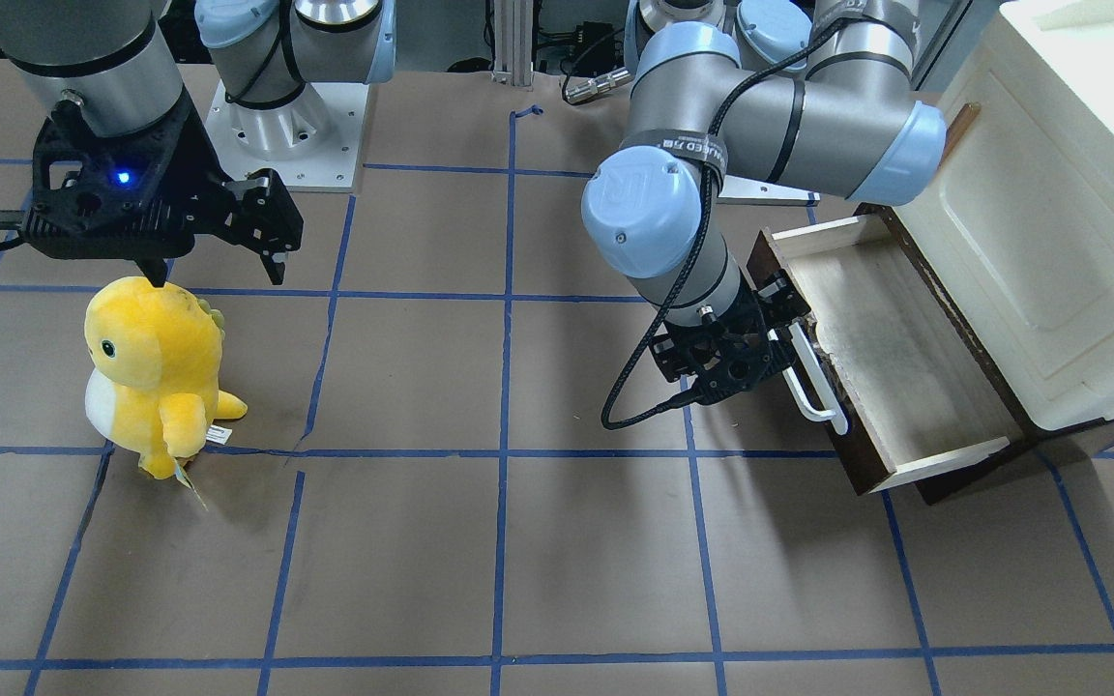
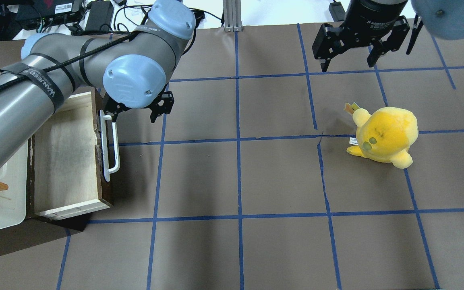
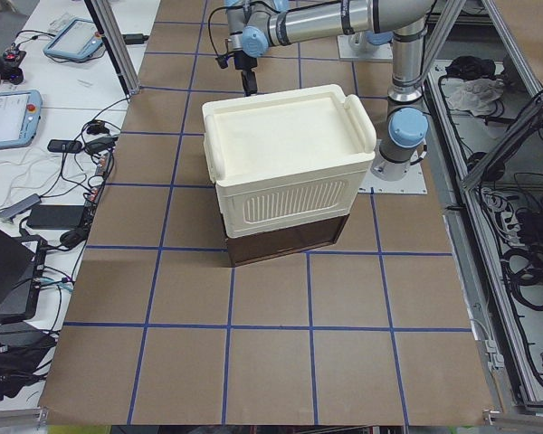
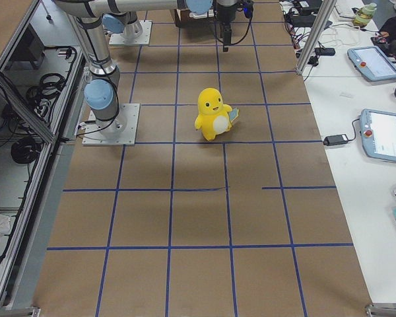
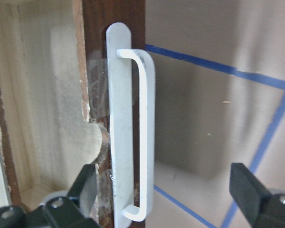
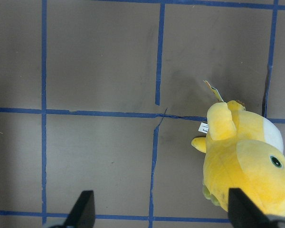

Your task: Pull drawer sideways

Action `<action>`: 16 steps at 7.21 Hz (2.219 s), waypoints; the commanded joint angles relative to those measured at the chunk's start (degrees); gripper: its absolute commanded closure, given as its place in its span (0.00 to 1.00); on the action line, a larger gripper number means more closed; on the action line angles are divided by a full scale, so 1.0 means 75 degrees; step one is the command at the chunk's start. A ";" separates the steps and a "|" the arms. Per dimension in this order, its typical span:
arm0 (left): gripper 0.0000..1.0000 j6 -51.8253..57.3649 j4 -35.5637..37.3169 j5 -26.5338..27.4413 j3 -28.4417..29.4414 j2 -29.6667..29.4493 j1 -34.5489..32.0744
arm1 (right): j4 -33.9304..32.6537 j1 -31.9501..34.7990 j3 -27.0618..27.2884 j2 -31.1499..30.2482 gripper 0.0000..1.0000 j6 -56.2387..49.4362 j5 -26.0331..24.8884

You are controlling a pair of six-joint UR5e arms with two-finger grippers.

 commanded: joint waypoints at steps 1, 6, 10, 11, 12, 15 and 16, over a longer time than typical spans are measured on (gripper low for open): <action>0.00 0.0845 0.0298 -0.0878 0.0319 0.0433 0.0104 | 0.0000 0.0000 0.0000 0.0001 0.00 0.0000 0.0011; 0.00 0.2207 0.0240 -0.1795 0.0436 0.1429 0.0455 | 0.0000 0.0000 0.0000 0.0001 0.00 0.0000 0.0011; 0.00 0.3631 0.0217 -0.3341 0.0320 0.1922 0.1437 | 0.0000 0.0000 0.0000 0.0001 0.00 0.0000 0.0011; 0.00 0.4404 0.0159 -0.3342 0.0273 0.2004 0.1649 | 0.0000 0.0000 0.0000 0.0001 0.00 0.0000 0.0000; 0.00 0.4575 -0.0109 -0.3330 0.0237 0.2110 0.1721 | 0.0000 0.0000 0.0000 0.0001 0.00 0.0000 0.0011; 0.00 0.4635 -0.0170 -0.3377 0.0074 0.2122 0.1745 | 0.0000 0.0000 0.0000 0.0001 0.00 0.0000 0.0011; 0.00 0.4646 -0.0170 -0.3377 -0.0043 0.2146 0.1745 | 0.0000 0.0000 0.0000 0.0001 0.00 0.0000 0.0011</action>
